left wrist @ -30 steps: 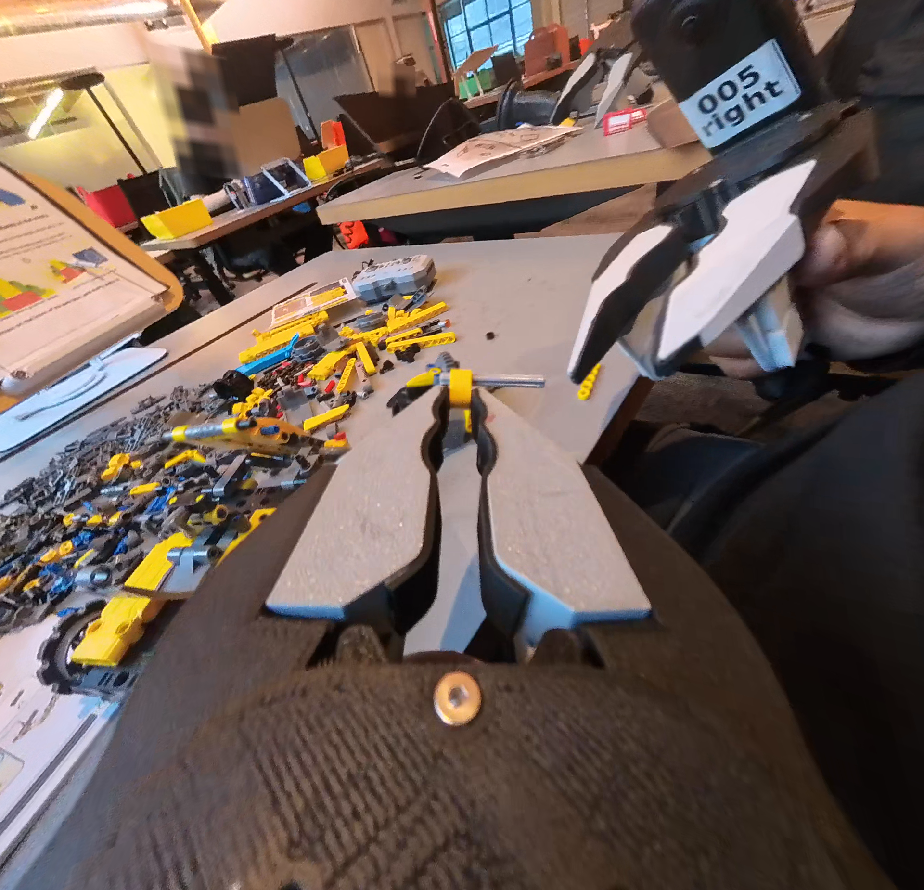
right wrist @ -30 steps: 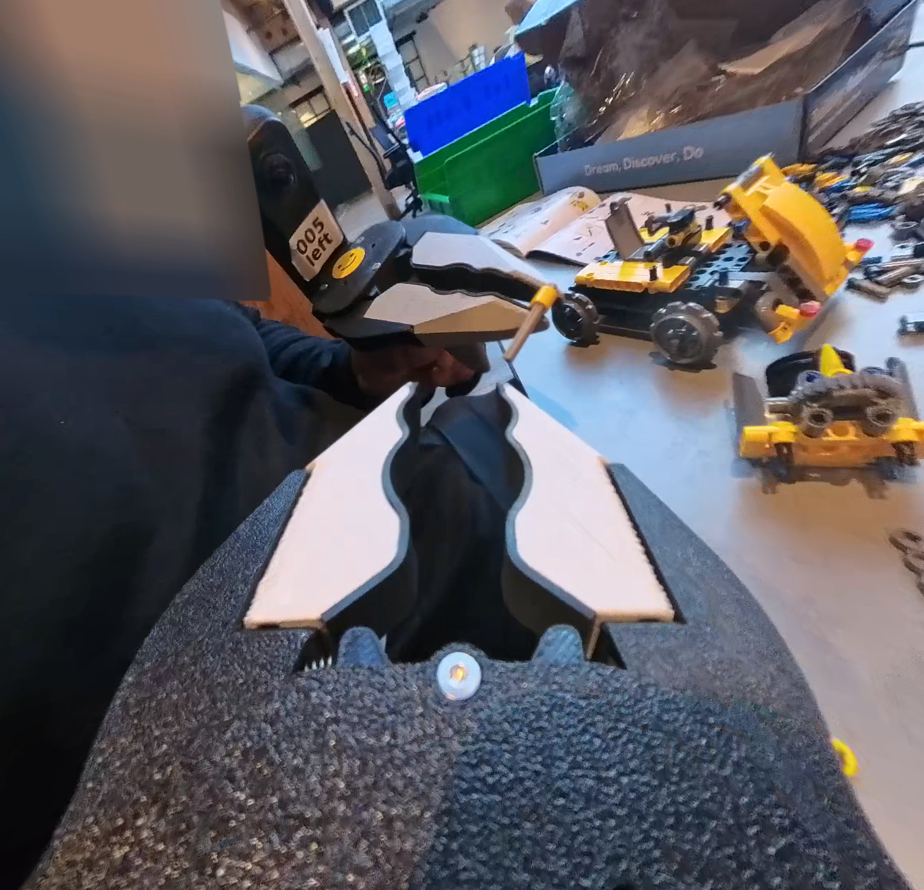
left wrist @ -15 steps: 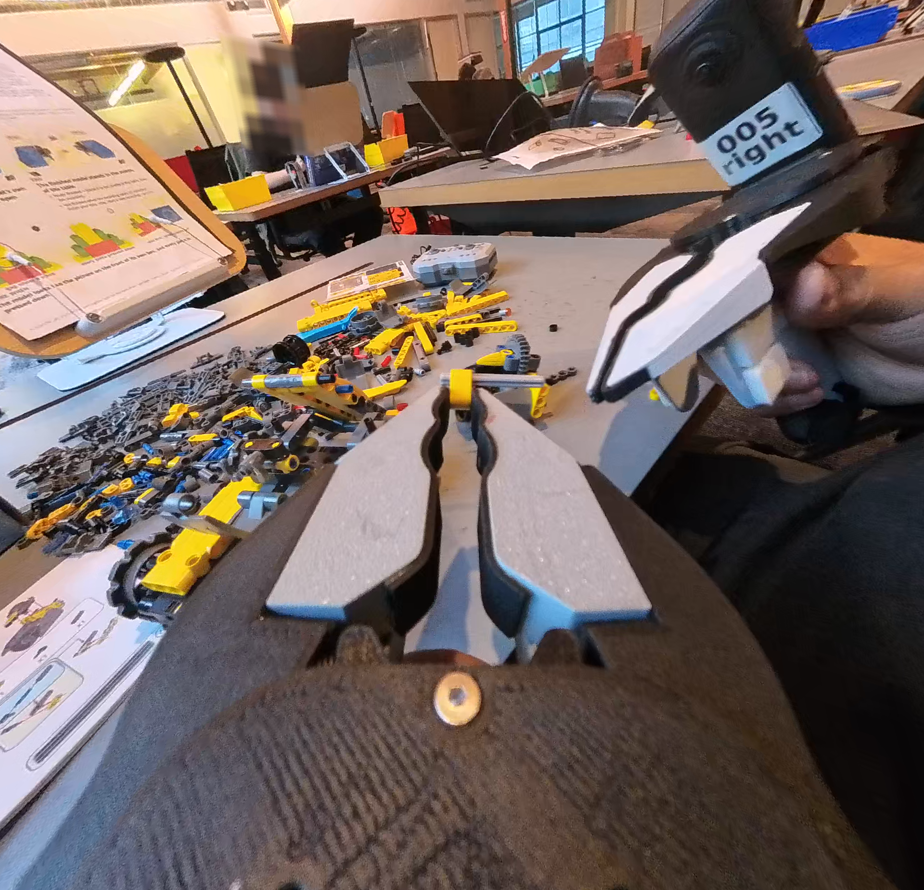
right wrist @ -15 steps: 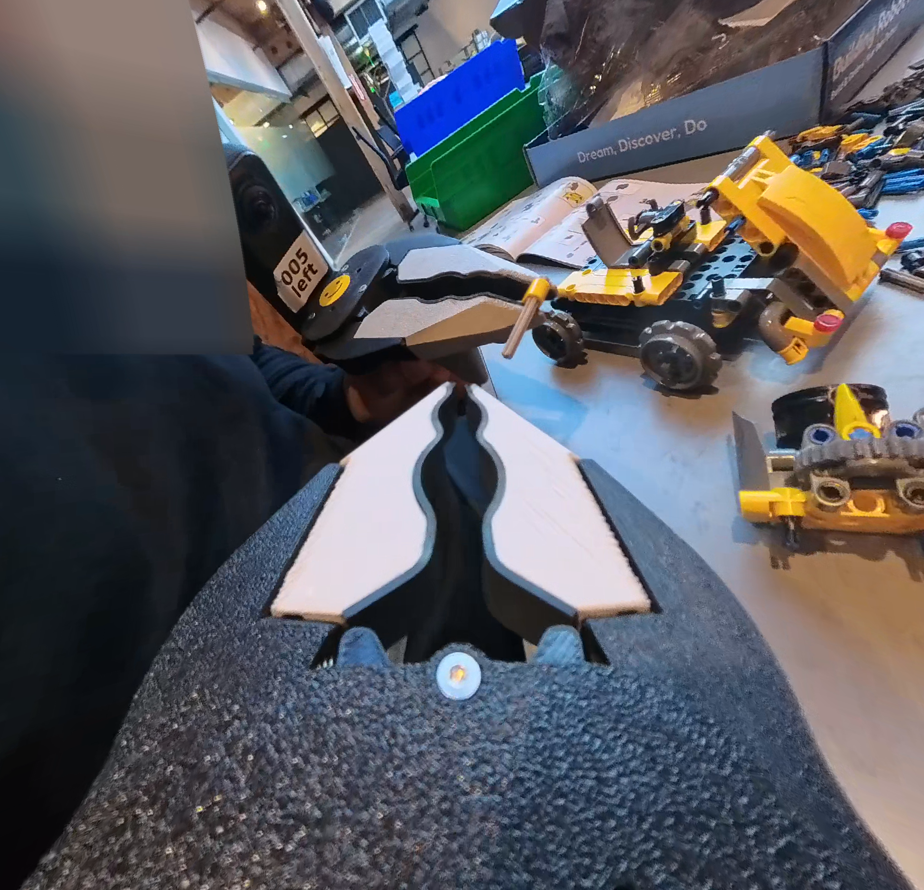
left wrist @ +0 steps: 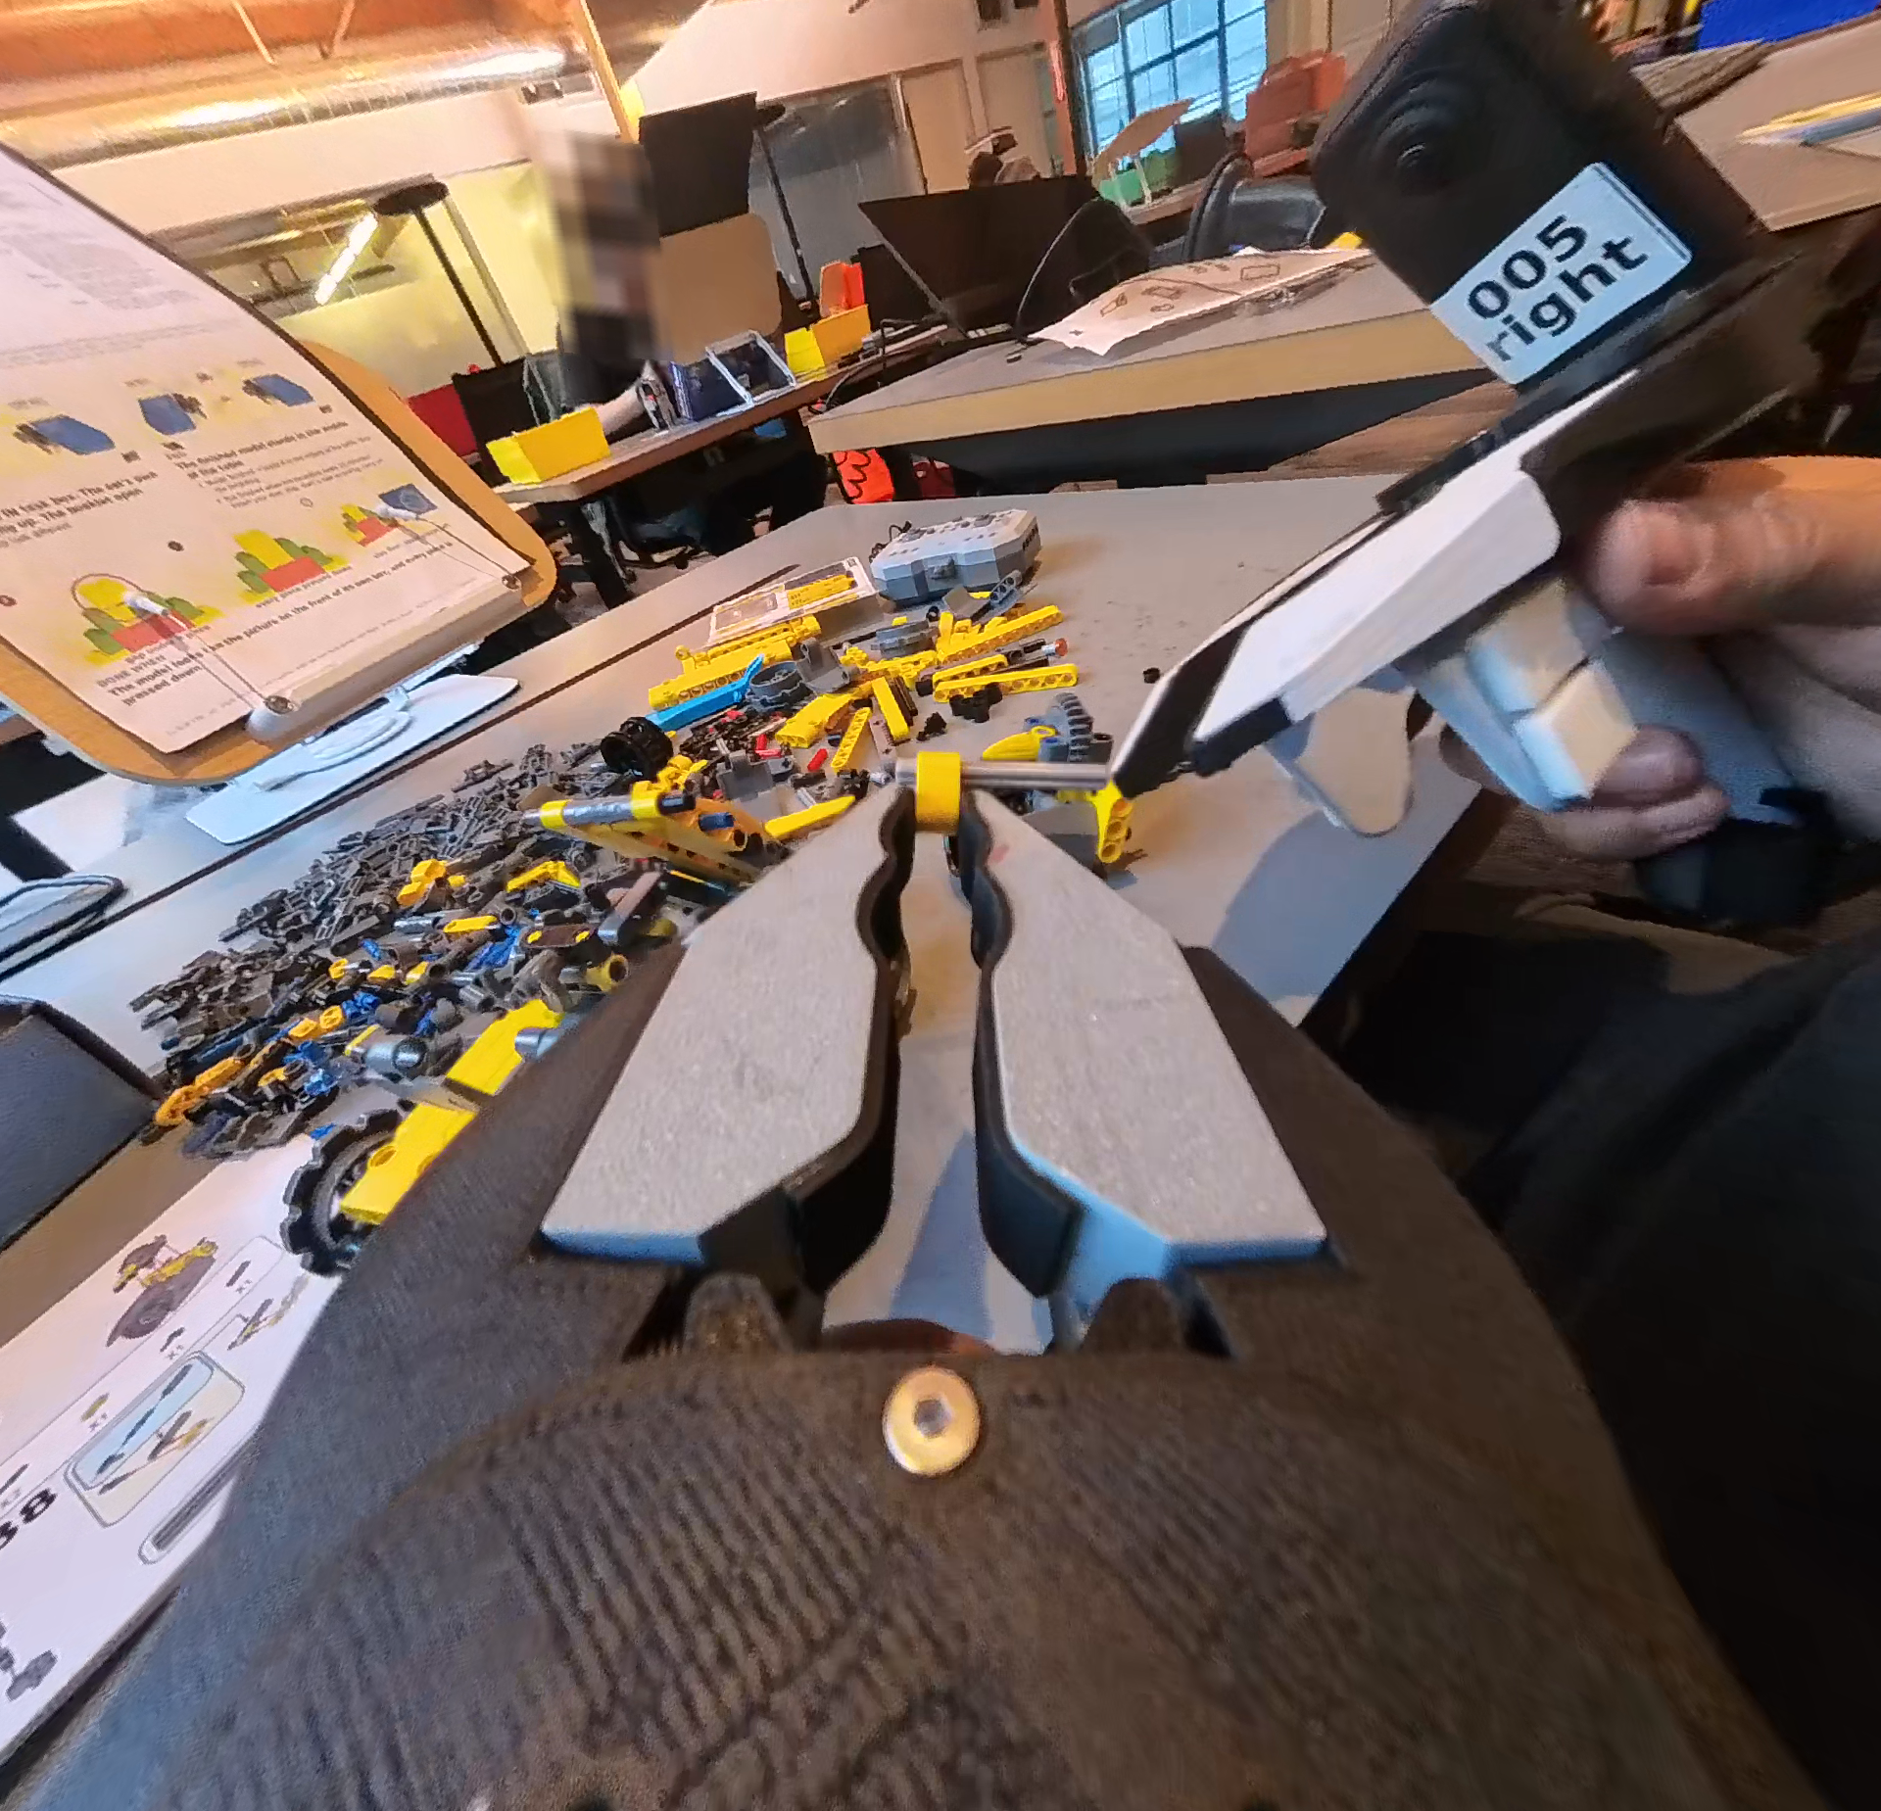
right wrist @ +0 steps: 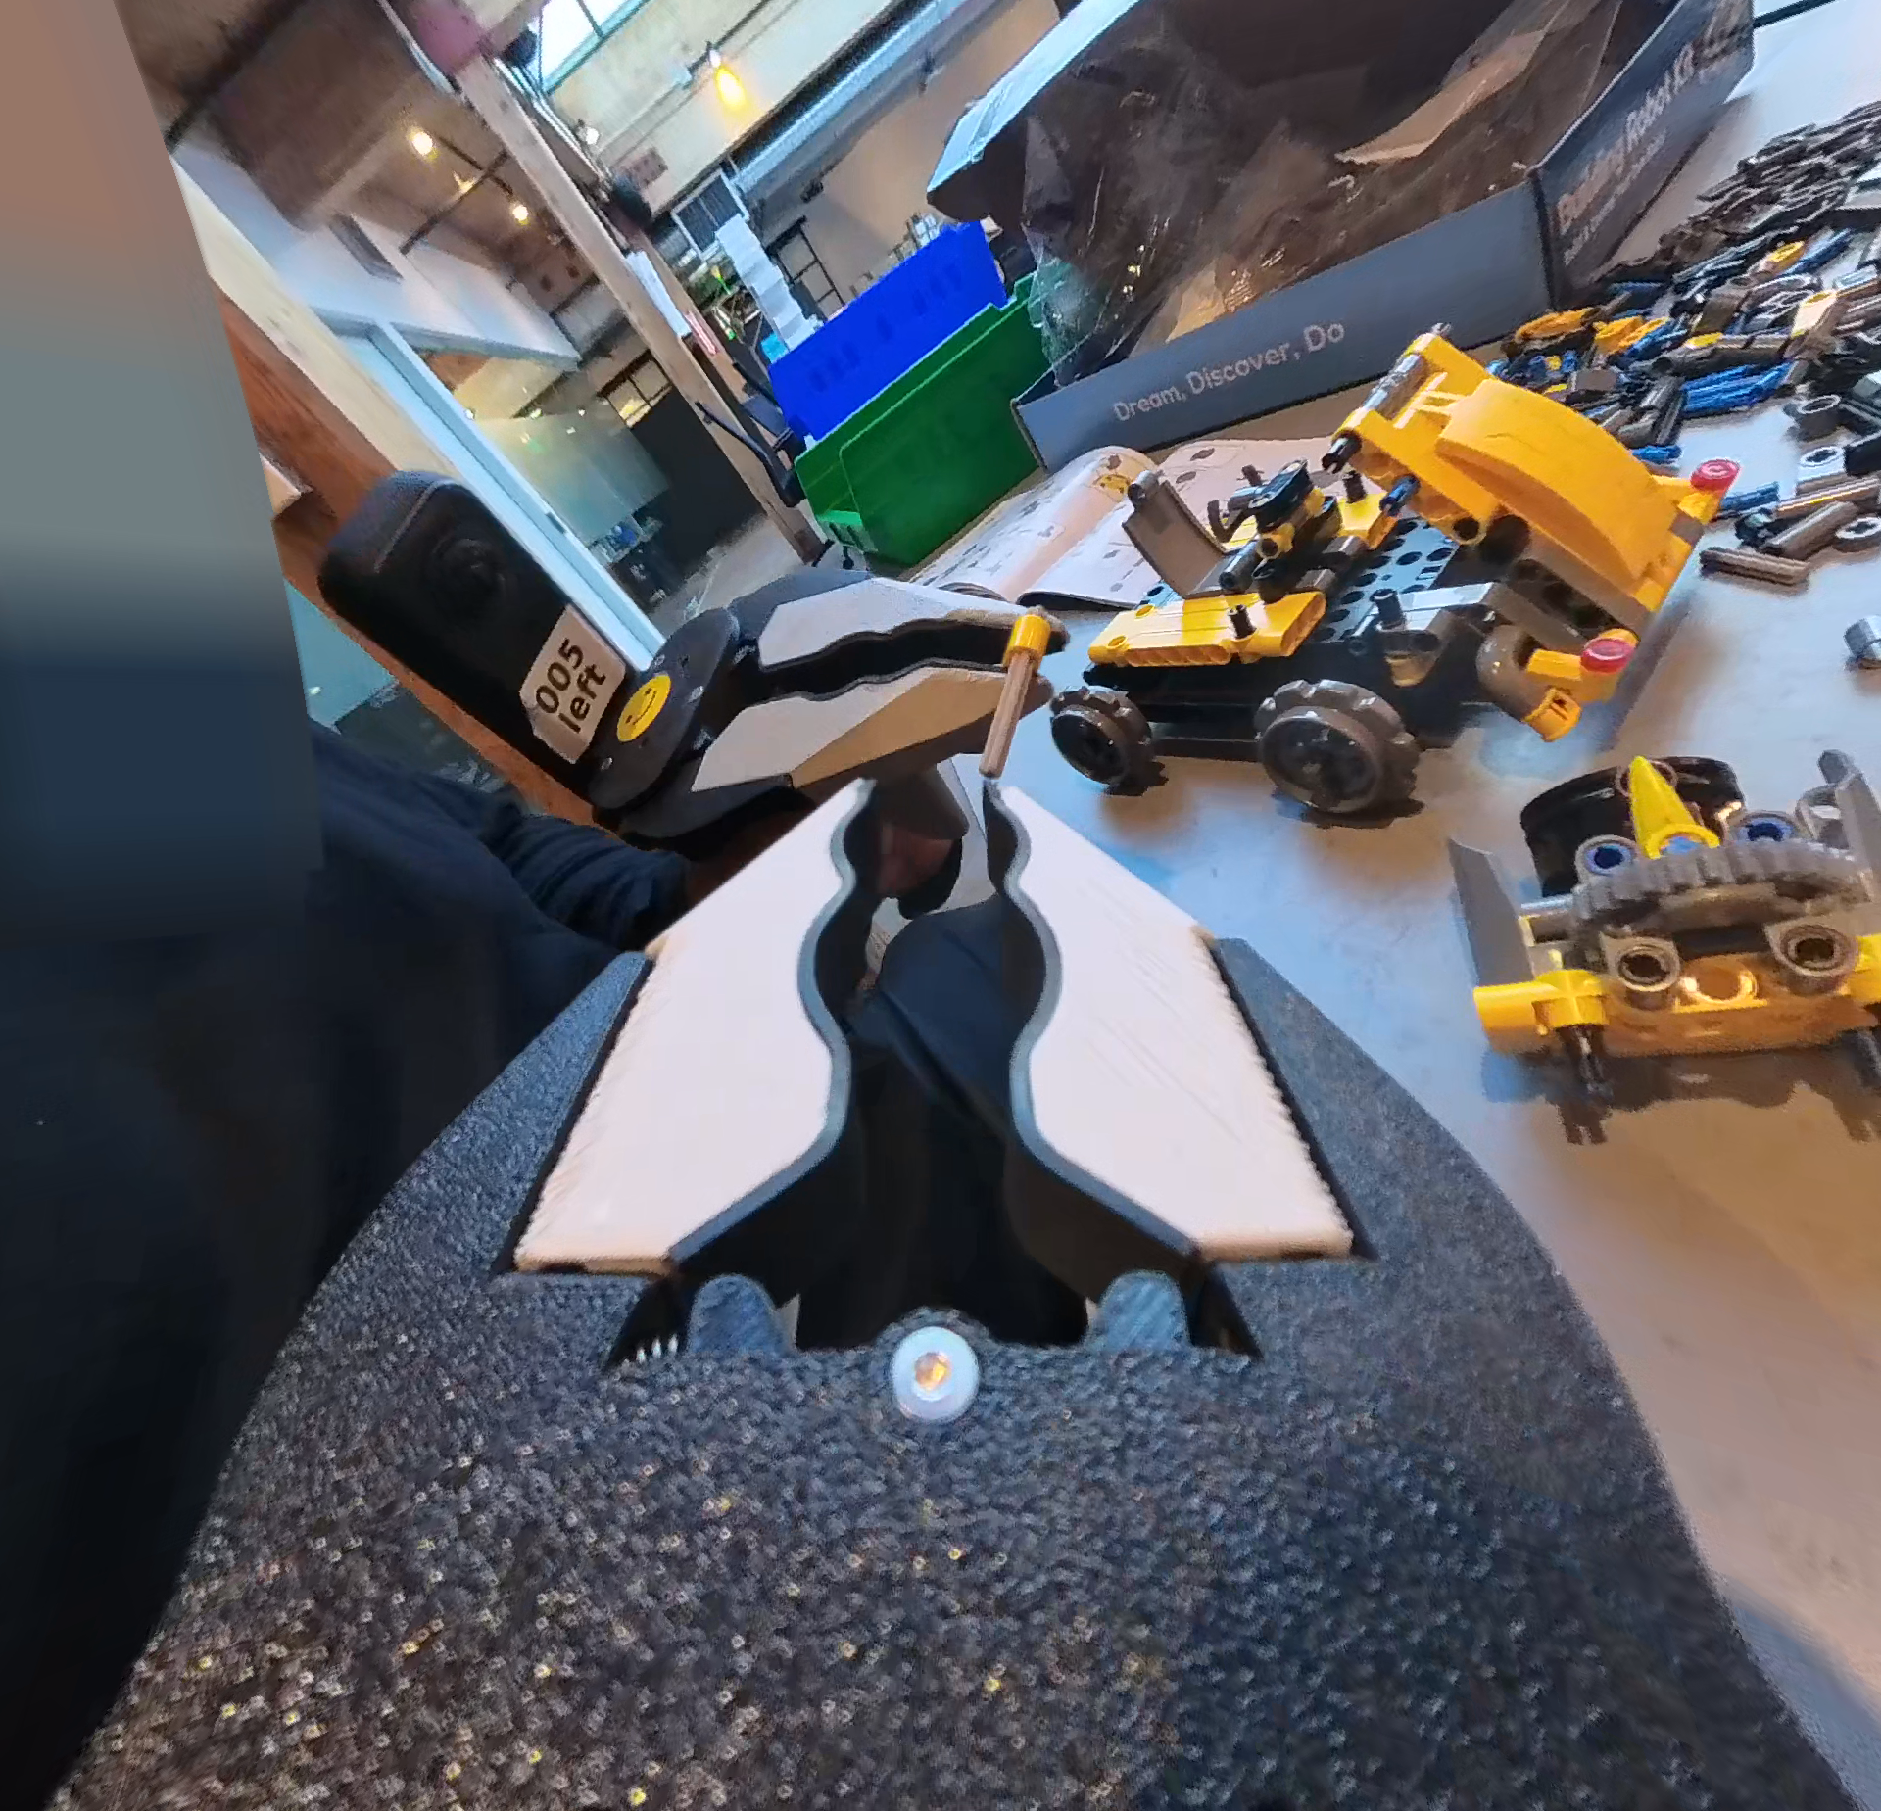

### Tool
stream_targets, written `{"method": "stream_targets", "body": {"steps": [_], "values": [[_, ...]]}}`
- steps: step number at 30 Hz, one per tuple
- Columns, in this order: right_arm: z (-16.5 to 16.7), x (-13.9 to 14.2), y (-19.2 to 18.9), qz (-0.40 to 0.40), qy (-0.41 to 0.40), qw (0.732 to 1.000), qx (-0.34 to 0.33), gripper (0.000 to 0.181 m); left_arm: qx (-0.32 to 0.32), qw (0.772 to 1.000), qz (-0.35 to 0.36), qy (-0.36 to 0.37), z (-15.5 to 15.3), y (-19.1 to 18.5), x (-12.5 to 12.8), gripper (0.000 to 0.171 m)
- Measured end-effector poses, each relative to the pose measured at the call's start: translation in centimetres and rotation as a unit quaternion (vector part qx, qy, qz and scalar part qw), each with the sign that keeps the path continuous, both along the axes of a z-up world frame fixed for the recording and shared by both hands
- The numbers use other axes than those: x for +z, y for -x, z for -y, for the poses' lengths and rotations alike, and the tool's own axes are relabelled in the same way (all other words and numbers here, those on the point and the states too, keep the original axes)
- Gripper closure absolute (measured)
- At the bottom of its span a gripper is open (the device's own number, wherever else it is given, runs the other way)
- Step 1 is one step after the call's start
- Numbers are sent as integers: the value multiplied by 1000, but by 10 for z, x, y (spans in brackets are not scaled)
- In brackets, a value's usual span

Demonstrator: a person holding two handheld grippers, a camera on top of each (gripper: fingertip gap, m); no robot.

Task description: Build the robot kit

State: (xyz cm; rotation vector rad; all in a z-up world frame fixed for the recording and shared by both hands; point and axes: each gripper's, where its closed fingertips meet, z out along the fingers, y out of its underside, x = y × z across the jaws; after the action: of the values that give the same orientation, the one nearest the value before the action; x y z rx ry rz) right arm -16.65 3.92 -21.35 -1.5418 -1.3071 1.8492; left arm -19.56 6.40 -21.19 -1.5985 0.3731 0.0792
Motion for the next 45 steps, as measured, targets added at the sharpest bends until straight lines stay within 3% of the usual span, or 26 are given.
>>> {"method": "stream_targets", "body": {"steps": [13, 15, 25, 39, 45], "values": [[-11, -5, -3, 17, 32, 998, -43, 159, 2, 999, -38, -20, 1, -9, 4, 166], [-7, 0, -3, 5, 45, 999, -29, 171, -1, 999, -41, -19, 1, -11, 2, 166], [-10, -2, 2, 7, 94, 995, -24, 176, 4, 999, -40, -13, -1, -12, 0, 166], [-12, -3, 2, 17, 49, 998, -46, 177, -5, 1000, -21, 2, -1, -12, -4, 166], [-51, 7, -24, 24, -19, 996, -81, 177, -43, 997, 22, 55, -2, -21, -18, 162]]}}
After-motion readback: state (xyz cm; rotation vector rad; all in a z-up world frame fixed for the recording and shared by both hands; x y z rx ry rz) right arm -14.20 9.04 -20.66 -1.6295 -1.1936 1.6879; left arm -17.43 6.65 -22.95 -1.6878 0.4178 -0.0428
